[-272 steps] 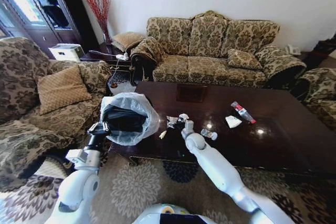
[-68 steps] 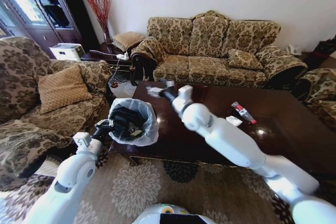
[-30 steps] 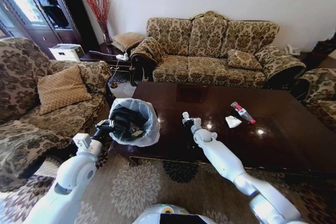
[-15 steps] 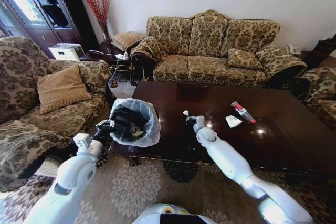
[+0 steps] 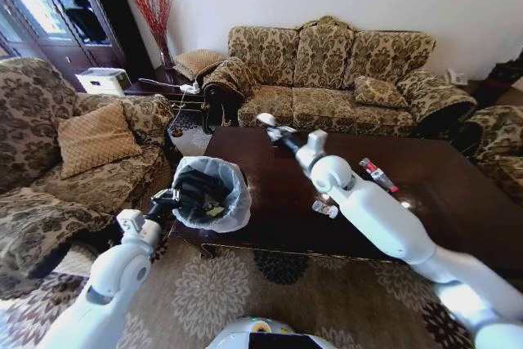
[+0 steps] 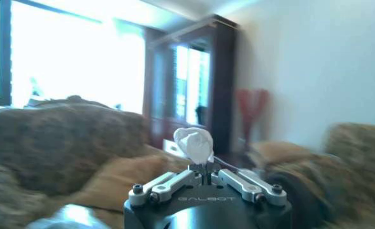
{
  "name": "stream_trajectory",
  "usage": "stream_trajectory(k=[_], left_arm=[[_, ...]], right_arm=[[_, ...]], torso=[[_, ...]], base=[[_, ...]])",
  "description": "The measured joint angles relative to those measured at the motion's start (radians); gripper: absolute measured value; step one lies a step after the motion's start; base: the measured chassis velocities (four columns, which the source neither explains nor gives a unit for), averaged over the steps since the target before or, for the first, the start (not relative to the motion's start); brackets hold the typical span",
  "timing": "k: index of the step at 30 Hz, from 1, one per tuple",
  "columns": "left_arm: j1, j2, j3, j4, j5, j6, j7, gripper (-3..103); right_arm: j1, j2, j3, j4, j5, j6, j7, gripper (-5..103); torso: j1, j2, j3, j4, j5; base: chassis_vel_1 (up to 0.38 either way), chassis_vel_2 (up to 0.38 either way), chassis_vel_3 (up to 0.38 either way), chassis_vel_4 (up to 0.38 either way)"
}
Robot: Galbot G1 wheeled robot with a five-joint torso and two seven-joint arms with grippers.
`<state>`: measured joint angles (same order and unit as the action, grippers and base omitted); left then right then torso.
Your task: Move to the front of the table and place the trash on the table into the trash bin.
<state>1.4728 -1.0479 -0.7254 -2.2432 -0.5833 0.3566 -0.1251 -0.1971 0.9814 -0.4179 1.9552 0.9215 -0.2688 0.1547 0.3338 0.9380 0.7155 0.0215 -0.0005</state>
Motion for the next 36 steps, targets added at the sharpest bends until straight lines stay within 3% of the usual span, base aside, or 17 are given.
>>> stream_trajectory(k=[5, 11, 15, 17, 18, 20, 27, 29, 36], left_arm=[[0.000, 0.013, -0.006, -0.001, -0.002, 0.019, 0.003, 1], [-0.004, 0.019, -0.005, -0.005, -0.005, 0.023, 0.003, 1], [-0.007, 0.024, -0.005, -0.008, -0.006, 0.024, 0.004, 1], [-0.007, 0.024, -0.005, -0.008, -0.006, 0.024, 0.004, 1], [-0.008, 0.025, -0.006, -0.008, -0.006, 0.024, 0.005, 1], [-0.009, 0.025, -0.007, -0.008, -0.007, 0.024, 0.005, 1], [-0.015, 0.021, -0.008, -0.010, -0.020, 0.027, 0.004, 1], [-0.015, 0.020, -0.009, -0.011, -0.020, 0.027, 0.003, 1], [-0.015, 0.020, -0.011, -0.013, -0.020, 0.027, 0.003, 1]], right_arm=[[0.035, 0.045, -0.145, 0.111, 0.061, -0.033, 0.037, 0], [0.045, 0.046, -0.239, 0.126, 0.056, -0.066, 0.052, -2], [0.045, 0.034, -0.247, 0.122, 0.038, -0.081, 0.056, 19], [0.045, 0.032, -0.246, 0.122, 0.038, -0.082, 0.056, 19], [0.046, 0.029, -0.246, 0.123, 0.037, -0.085, 0.056, 30], [0.046, 0.027, -0.245, 0.124, 0.036, -0.087, 0.057, 30], [0.040, 0.023, -0.243, 0.134, 0.033, -0.104, 0.061, 63], [0.040, 0.022, -0.243, 0.135, 0.033, -0.105, 0.061, 63], [0.039, 0.023, -0.242, 0.134, 0.033, -0.105, 0.059, 95]], torso=[[0.000, 0.000, 0.000, 0.0001, 0.0003], [0.000, 0.000, 0.000, -0.0001, 0.0004], [0.000, 0.000, 0.000, -0.0003, 0.0006], [0.000, 0.000, 0.000, -0.0003, 0.0006], [0.000, 0.000, 0.000, -0.0002, 0.0005], [0.000, 0.000, 0.000, -0.0001, 0.0005], [0.000, 0.000, 0.000, -0.0002, 0.0006], [0.000, 0.000, 0.000, -0.0001, 0.0005], [0.000, 0.000, 0.000, -0.0001, 0.0005]], base=[[0.000, 0.000, 0.000, 0.000], [0.000, 0.000, 0.000, 0.000], [0.000, 0.000, 0.000, 0.000], [0.000, 0.000, 0.000, 0.000], [0.000, 0.000, 0.000, 0.000], [0.000, 0.000, 0.000, 0.000], [0.000, 0.000, 0.000, 0.000], [0.000, 0.000, 0.000, 0.000], [0.000, 0.000, 0.000, 0.000]])
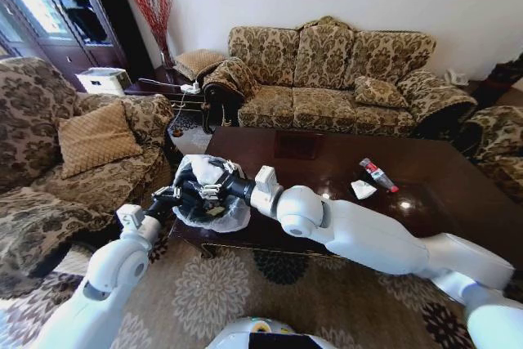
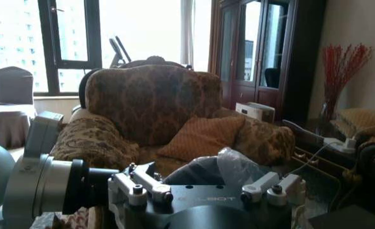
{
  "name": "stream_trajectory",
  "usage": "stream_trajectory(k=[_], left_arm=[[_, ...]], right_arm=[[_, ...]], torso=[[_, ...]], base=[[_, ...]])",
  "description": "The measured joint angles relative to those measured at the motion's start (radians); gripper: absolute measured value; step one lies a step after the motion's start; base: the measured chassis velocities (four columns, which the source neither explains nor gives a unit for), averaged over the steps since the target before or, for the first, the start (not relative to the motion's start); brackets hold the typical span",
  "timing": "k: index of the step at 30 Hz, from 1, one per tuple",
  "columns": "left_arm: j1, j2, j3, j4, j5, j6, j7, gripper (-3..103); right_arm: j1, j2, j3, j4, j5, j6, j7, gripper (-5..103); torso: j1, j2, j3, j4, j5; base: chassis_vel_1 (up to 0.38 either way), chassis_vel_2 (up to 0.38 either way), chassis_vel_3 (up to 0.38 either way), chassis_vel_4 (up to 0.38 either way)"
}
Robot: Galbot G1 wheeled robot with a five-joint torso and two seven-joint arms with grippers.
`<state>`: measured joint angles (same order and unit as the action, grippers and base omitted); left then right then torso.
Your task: Move to the front of the table and place the trash on the table into the trash bin.
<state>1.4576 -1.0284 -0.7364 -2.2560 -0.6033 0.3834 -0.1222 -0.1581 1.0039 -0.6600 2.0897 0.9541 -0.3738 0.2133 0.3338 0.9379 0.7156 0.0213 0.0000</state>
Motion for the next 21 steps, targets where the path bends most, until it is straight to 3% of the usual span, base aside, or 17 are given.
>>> stream_trajectory(k=[7, 11, 17, 21], left_arm=[[-0.001, -0.002, 0.000, 0.000, 0.000, 0.000, 0.000, 1], [-0.001, -0.005, 0.000, 0.001, 0.000, 0.000, 0.000, 1], [0.007, -0.023, -0.022, -0.001, 0.001, -0.001, 0.000, 1], [0.005, -0.041, -0.028, -0.007, 0.003, -0.002, 0.000, 1]], right_arm=[[-0.007, 0.002, 0.014, 0.000, -0.004, 0.012, -0.001, 100], [-0.023, 0.009, 0.066, -0.001, 0.000, 0.029, 0.044, 100], [-0.138, -0.053, 0.270, -0.048, -0.014, -0.007, 0.171, 100], [-0.274, -0.113, 0.387, -0.089, -0.079, -0.020, 0.177, 100]], torso=[[0.000, 0.000, 0.000, 0.0001, 0.0000], [0.000, 0.000, 0.000, 0.0001, 0.0000], [0.000, 0.000, 0.000, -0.0002, 0.0001], [0.000, 0.000, 0.000, 0.0003, 0.0002]], base=[[0.000, 0.000, 0.000, 0.000], [0.000, 0.000, 0.000, 0.000], [0.000, 0.000, 0.000, 0.000], [0.000, 0.000, 0.000, 0.000]])
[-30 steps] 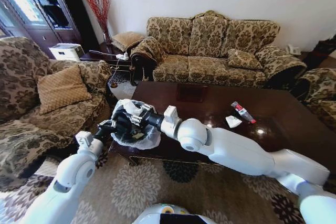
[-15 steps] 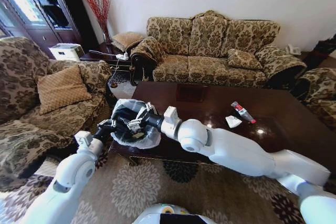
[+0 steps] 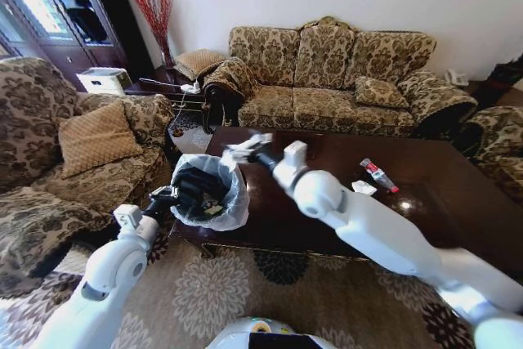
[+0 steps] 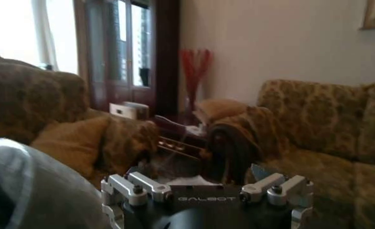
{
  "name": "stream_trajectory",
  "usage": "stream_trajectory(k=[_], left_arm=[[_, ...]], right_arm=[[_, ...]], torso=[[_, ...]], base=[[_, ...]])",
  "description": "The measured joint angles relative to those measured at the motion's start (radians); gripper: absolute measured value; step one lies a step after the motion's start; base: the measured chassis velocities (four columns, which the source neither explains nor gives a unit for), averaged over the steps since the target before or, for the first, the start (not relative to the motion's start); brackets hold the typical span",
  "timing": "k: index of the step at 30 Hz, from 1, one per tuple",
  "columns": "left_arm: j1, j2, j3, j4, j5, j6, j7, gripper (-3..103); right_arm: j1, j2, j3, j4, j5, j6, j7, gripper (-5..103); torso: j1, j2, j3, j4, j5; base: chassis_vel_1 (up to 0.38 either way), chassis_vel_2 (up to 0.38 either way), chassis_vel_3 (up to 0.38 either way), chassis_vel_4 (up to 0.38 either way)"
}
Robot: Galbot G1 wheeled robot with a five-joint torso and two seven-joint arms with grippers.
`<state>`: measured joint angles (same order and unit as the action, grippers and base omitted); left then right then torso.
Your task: Move to the front of the table and place the trash on the table into the trash bin.
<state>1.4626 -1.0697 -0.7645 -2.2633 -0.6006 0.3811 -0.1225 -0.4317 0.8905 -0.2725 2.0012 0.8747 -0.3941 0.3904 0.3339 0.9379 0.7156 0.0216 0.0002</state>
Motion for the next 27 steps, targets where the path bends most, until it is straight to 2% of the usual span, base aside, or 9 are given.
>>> stream_trajectory(k=[3, 4, 6, 7, 10, 14, 18, 23, 27], left_arm=[[-0.002, -0.008, 0.000, 0.000, 0.001, -0.001, 0.000, 1], [0.000, -0.016, 0.000, -0.001, 0.004, -0.002, 0.000, 1], [0.008, -0.024, -0.001, -0.003, 0.010, -0.006, 0.005, 1], [0.008, -0.024, -0.001, -0.003, 0.010, -0.006, 0.005, 1], [0.015, -0.029, -0.004, -0.008, 0.012, -0.012, 0.009, 1], [0.015, -0.029, -0.002, -0.015, 0.013, -0.012, 0.009, 1], [0.022, -0.031, 0.001, -0.026, 0.014, -0.012, 0.011, 1], [0.028, -0.037, 0.001, -0.033, 0.015, -0.012, 0.013, 1], [0.031, -0.040, 0.000, -0.038, 0.016, -0.012, 0.012, 1]], right_arm=[[-0.080, -0.028, 0.064, -0.018, -0.039, 0.001, -0.026, 100], [-0.170, -0.055, 0.149, -0.037, -0.083, 0.009, -0.056, 100], [-0.282, -0.079, 0.227, -0.059, -0.142, 0.041, -0.071, 100], [-0.282, -0.079, 0.227, -0.059, -0.142, 0.041, -0.071, 100], [-0.408, -0.079, 0.290, -0.081, -0.220, 0.093, -0.060, 100], [-0.437, -0.058, 0.307, -0.083, -0.249, 0.108, -0.033, 100], [-0.403, -0.046, 0.297, -0.078, -0.254, 0.110, -0.015, 100], [-0.357, -0.045, 0.276, -0.073, -0.245, 0.110, -0.012, 100], [-0.349, -0.043, 0.251, -0.078, -0.245, 0.119, -0.033, 100]], torso=[[0.000, 0.000, 0.000, -0.0006, 0.0002], [0.000, 0.000, 0.000, -0.0007, 0.0003], [0.000, 0.000, 0.000, -0.0007, 0.0001], [0.000, 0.000, 0.000, -0.0007, 0.0001], [0.000, 0.000, 0.000, -0.0004, 0.0000], [0.000, 0.000, 0.000, -0.0003, 0.0000], [0.000, 0.000, 0.000, -0.0007, 0.0002], [0.000, 0.000, 0.000, -0.0006, -0.0001], [0.000, 0.000, 0.000, 0.0003, -0.0006]], base=[[0.000, 0.000, 0.000, 0.000], [0.000, 0.000, 0.000, 0.000], [-0.046, -0.034, 0.025, 0.045], [-0.093, -0.069, 0.049, 0.090], [-0.122, -0.112, 0.108, 0.113], [-0.170, -0.169, 0.168, 0.153], [-0.157, -0.148, 0.122, 0.138], [-0.079, -0.075, 0.055, 0.051], [0.000, 0.000, 0.000, 0.000]])
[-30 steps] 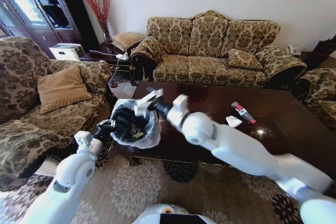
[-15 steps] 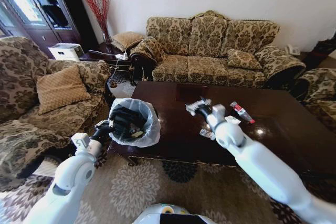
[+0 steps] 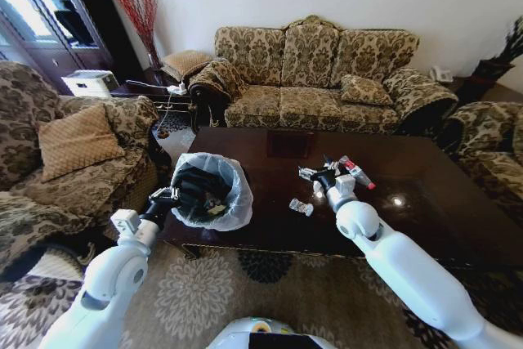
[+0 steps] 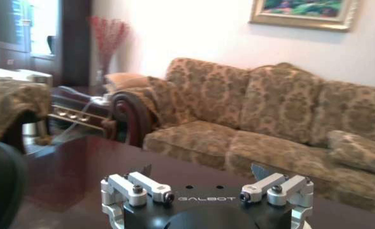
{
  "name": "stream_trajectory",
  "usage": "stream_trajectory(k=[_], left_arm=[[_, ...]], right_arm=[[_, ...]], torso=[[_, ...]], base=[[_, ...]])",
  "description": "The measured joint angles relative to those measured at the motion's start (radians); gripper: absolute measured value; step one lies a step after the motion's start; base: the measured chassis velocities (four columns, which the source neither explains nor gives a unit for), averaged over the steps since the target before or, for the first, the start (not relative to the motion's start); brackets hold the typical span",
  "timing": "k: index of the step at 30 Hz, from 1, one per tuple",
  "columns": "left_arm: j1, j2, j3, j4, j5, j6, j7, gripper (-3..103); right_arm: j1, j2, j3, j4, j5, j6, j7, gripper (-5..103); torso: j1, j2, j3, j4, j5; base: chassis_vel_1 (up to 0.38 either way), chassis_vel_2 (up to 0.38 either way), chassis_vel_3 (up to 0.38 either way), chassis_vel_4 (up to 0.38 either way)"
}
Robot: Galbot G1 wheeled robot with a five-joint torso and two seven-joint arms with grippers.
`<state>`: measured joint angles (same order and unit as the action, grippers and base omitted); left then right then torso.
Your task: Move to the front of the table and place the trash on the table into the trash bin.
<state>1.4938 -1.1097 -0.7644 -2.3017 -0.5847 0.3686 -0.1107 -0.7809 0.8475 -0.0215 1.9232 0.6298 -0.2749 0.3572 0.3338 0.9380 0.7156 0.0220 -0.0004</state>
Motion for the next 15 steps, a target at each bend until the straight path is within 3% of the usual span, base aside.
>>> stream_trajectory(k=[3, 10, 15], left_arm=[[0.003, -0.001, 0.000, -0.005, 0.000, 0.000, 0.000, 1], [0.009, -0.006, 0.000, -0.007, 0.006, 0.000, 0.000, 1], [0.012, -0.017, 0.005, -0.004, 0.017, -0.002, 0.003, 1]], right_arm=[[-0.027, 0.009, -0.015, -0.015, -0.011, 0.000, -0.032, 100], [-0.119, 0.031, -0.008, -0.036, -0.035, -0.003, -0.044, 100], [-0.200, 0.047, 0.001, -0.036, -0.050, -0.003, -0.059, 100]], torso=[[0.000, 0.000, 0.000, 0.0004, -0.0001], [0.000, 0.000, 0.000, -0.0012, 0.0005], [0.000, 0.000, 0.000, -0.0004, 0.0002]], base=[[0.000, 0.000, 0.000, 0.000], [0.000, 0.000, 0.000, 0.000], [0.000, 0.000, 0.000, 0.000]])
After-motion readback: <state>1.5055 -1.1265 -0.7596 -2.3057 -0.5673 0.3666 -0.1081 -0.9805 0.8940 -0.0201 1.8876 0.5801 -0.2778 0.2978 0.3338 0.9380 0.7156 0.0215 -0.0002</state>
